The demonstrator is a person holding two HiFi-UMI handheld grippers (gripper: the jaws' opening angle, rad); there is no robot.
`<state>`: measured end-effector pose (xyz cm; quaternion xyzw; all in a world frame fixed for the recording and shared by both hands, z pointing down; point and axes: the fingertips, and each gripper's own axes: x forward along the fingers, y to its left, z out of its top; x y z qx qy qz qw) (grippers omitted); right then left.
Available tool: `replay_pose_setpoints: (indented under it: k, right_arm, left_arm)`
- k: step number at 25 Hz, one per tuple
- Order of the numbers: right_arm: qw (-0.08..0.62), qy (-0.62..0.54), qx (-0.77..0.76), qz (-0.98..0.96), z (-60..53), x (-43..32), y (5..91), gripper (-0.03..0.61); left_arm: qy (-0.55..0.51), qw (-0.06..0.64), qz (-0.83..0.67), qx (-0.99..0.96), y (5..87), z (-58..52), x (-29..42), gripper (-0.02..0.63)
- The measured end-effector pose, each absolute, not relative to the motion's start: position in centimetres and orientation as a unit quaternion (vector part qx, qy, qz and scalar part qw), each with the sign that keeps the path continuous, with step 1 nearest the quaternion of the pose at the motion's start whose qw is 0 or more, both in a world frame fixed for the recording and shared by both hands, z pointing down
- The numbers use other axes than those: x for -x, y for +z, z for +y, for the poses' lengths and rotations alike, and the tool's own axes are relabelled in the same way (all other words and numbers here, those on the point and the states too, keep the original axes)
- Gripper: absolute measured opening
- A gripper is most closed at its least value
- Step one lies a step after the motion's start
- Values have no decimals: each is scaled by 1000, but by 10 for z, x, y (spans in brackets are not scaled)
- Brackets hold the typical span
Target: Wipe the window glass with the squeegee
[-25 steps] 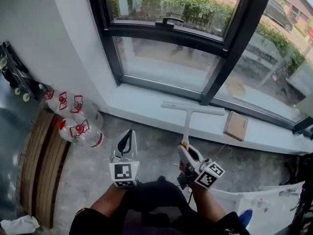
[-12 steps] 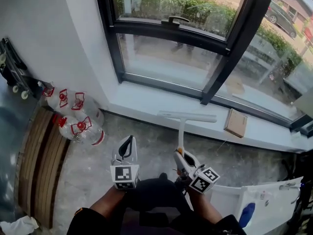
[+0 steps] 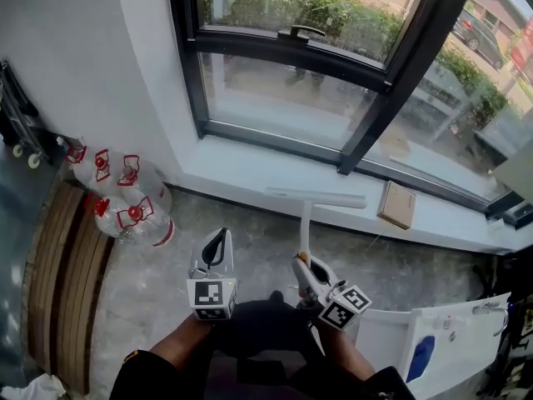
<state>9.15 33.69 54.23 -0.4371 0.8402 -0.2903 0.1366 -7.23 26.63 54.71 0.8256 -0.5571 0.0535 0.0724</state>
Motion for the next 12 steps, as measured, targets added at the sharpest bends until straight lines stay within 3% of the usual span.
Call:
replay_pose_setpoints:
  k: [12]
  right_arm:
    - [122, -299, 436, 840, 337, -91, 550, 46]
  left_arm:
    - [61, 81, -548, -831, 558, 269, 64, 18]
